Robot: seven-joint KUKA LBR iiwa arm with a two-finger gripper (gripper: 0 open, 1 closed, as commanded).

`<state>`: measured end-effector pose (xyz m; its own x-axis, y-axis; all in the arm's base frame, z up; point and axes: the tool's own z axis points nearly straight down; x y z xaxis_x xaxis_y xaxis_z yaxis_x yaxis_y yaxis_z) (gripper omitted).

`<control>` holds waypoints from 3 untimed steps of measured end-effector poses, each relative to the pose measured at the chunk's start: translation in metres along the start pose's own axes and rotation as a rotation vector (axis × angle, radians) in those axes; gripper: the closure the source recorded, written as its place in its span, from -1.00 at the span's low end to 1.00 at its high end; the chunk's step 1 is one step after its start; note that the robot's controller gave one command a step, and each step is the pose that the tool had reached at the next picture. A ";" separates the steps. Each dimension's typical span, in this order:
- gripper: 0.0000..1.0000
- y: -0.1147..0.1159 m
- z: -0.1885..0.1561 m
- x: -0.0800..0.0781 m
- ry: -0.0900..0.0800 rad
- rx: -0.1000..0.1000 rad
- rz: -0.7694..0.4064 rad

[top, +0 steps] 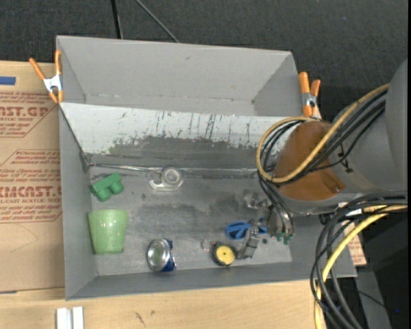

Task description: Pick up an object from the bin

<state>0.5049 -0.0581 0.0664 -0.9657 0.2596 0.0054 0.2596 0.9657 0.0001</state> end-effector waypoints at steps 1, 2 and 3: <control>1.00 0.000 -0.003 -0.001 -0.005 0.000 -0.001; 1.00 0.018 -0.140 0.001 -0.015 -0.002 -0.074; -1.00 0.018 -0.136 0.002 -0.007 0.000 -0.073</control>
Offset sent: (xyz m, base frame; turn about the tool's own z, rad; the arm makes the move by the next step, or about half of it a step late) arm 0.0000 0.0000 0.0000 0.0000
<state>0.5080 -0.0408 0.2024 -0.9820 0.1887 -0.0015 0.1887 0.9820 0.0004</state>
